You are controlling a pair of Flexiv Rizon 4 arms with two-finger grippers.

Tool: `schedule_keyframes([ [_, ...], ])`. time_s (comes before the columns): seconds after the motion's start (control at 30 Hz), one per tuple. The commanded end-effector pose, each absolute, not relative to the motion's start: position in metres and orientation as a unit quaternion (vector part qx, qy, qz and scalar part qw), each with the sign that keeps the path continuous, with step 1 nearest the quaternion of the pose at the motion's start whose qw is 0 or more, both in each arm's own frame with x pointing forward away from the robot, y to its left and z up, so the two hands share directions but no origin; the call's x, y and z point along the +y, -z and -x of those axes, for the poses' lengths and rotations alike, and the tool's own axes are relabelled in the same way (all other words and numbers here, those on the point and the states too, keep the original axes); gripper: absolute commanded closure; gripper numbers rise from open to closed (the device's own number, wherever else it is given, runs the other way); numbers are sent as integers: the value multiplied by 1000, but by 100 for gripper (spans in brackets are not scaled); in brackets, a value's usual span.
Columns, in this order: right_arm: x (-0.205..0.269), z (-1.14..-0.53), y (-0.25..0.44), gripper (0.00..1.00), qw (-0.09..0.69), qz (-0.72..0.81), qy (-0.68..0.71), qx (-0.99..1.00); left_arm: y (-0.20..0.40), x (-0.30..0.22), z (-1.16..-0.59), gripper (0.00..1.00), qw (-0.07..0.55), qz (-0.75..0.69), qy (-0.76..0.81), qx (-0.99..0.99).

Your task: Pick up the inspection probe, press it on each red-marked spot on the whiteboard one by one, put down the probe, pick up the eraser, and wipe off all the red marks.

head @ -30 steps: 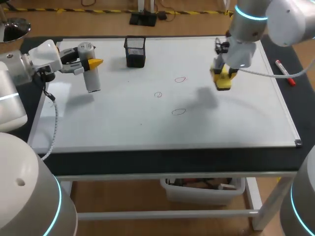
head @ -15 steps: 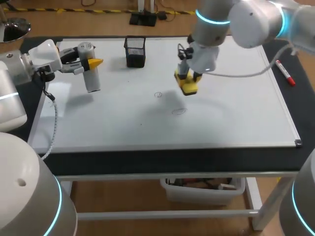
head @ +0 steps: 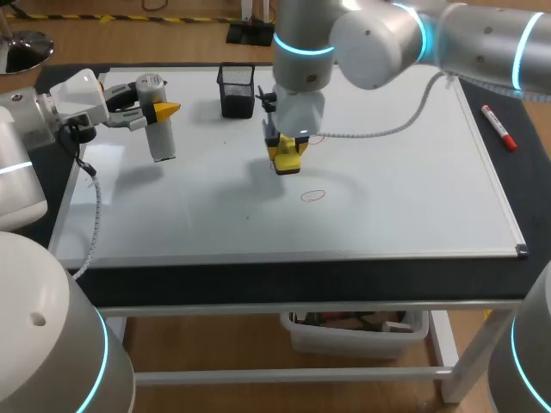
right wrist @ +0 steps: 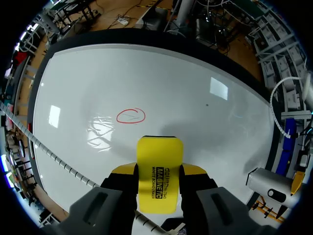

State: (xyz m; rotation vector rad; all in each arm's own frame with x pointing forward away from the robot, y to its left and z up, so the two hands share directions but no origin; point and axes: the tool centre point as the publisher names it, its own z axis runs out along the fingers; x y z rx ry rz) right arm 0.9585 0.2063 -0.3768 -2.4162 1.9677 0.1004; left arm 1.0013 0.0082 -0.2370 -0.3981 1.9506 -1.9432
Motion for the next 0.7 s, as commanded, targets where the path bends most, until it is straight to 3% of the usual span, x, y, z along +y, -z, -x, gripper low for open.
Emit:
schedule_keyframes([
  [0.03,224,-967,390,100,-10,767,-9,641,237,8,-1001,100,181,140,688,688],
  [0.7,235,-962,410,100,-1,755,-8,656,237,8,-1001,100,181,140,688,688],
])
